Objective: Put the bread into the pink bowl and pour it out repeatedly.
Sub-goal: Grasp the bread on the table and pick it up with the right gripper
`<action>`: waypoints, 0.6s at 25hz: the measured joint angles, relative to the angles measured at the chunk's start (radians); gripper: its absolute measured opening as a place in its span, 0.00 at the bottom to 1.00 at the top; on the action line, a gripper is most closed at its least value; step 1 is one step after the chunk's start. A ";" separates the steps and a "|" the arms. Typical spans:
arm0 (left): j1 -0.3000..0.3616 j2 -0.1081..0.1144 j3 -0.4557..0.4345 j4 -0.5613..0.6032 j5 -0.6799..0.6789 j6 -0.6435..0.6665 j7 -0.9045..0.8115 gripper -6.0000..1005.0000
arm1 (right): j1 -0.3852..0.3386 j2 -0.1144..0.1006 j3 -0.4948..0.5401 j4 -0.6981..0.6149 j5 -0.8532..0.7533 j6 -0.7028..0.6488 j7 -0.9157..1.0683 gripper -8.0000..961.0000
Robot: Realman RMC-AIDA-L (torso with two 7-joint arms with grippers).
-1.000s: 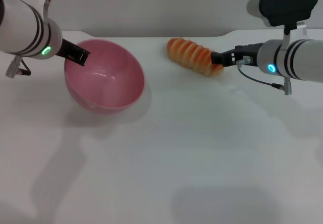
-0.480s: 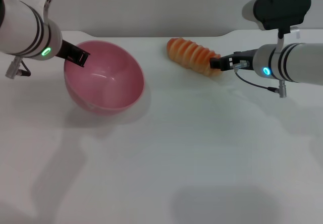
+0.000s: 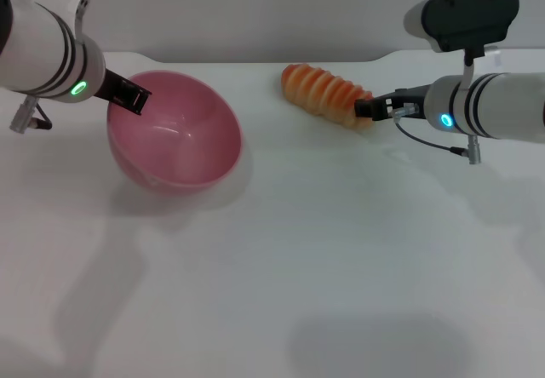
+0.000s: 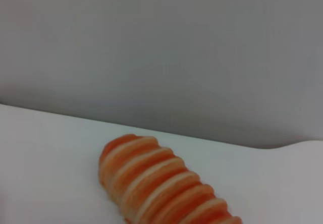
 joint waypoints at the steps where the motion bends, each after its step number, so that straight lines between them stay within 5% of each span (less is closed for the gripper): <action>1: -0.002 0.000 0.000 -0.004 0.002 0.001 0.000 0.05 | 0.007 0.000 -0.001 0.012 0.003 -0.003 0.000 0.75; 15: -0.029 0.000 -0.004 -0.051 0.001 0.017 0.004 0.05 | 0.021 0.003 -0.007 0.028 0.138 -0.015 -0.154 0.75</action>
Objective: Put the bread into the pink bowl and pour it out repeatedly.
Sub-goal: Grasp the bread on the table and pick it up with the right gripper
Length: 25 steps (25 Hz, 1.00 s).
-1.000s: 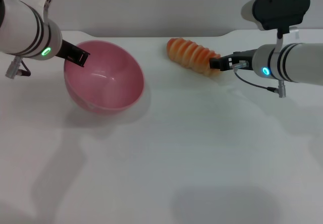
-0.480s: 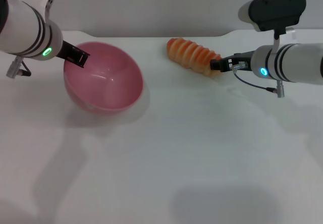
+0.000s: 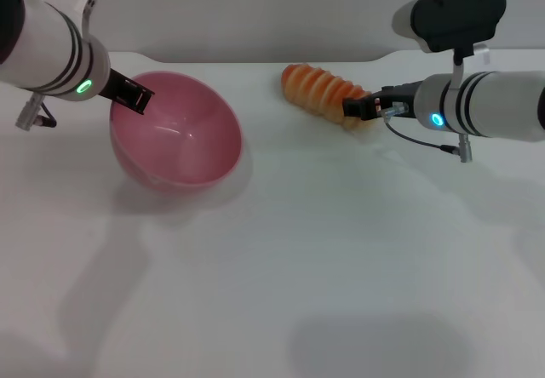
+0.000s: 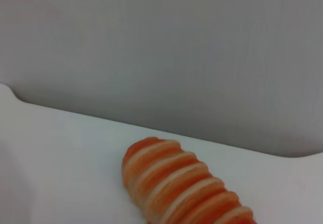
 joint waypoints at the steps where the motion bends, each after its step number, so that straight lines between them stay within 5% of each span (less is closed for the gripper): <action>1: -0.002 0.000 0.000 -0.002 0.000 0.000 0.000 0.05 | 0.000 0.000 -0.001 0.000 0.000 0.000 -0.001 0.75; 25: -0.019 0.002 -0.005 -0.052 0.003 0.028 0.002 0.05 | 0.001 0.003 -0.018 0.025 0.069 -0.058 -0.029 0.75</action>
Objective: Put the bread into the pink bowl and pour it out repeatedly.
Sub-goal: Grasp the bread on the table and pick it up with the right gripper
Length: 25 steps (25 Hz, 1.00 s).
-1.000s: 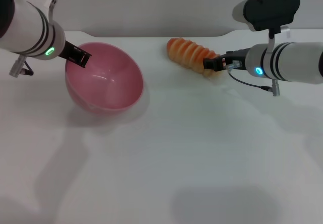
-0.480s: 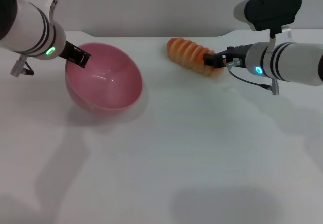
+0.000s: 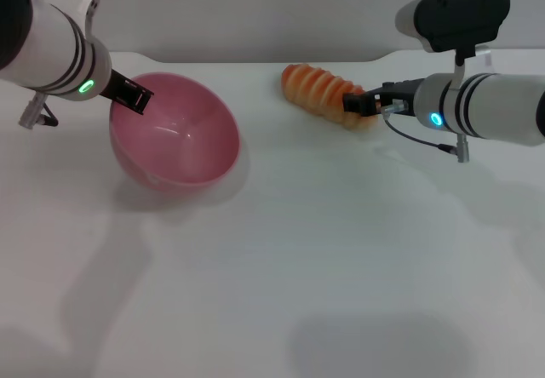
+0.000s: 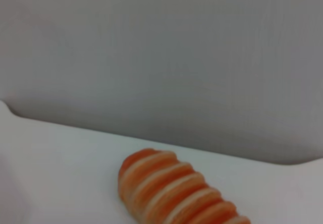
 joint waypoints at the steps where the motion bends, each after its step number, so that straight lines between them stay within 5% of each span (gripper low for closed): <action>1: -0.002 0.000 0.000 -0.002 0.000 0.000 0.000 0.05 | 0.000 0.000 -0.002 0.001 0.003 0.003 0.000 0.75; 25: -0.008 0.000 0.001 -0.021 0.000 0.004 0.001 0.04 | 0.021 -0.003 -0.007 0.048 0.022 0.002 0.000 0.74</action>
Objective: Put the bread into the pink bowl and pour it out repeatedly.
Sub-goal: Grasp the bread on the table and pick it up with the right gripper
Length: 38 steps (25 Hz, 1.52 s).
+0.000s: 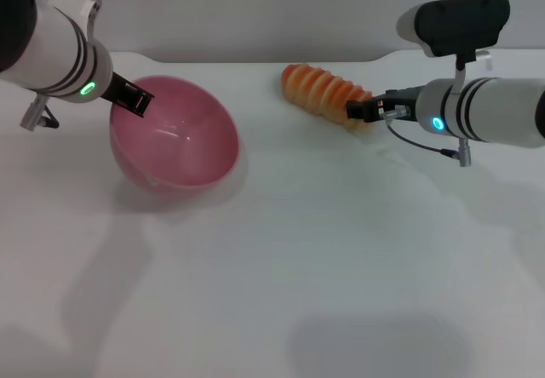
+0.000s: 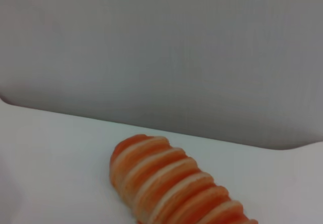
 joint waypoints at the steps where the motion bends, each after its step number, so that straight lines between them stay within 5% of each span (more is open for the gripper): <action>1: 0.000 0.000 0.000 0.000 0.000 0.000 0.000 0.04 | 0.001 0.000 0.000 0.000 0.000 0.000 0.000 0.74; 7: 0.001 0.000 -0.001 0.000 0.001 0.004 0.000 0.04 | 0.004 0.000 -0.001 0.001 0.000 0.003 0.000 0.73; 18: -0.010 0.001 -0.021 -0.031 0.002 0.025 0.009 0.04 | 0.013 0.000 -0.039 0.019 -0.008 -0.001 0.000 0.24; 27: -0.020 0.002 -0.028 -0.052 0.002 0.038 0.012 0.04 | -0.006 0.000 -0.041 -0.018 -0.010 0.007 0.000 0.08; 32: -0.021 0.001 -0.030 -0.053 0.002 0.046 0.013 0.04 | -0.075 -0.002 -0.041 -0.143 -0.015 0.045 0.000 0.01; 38: -0.025 0.001 -0.027 -0.069 -0.002 0.055 0.014 0.04 | -0.123 -0.003 -0.040 -0.253 -0.075 0.074 0.023 0.01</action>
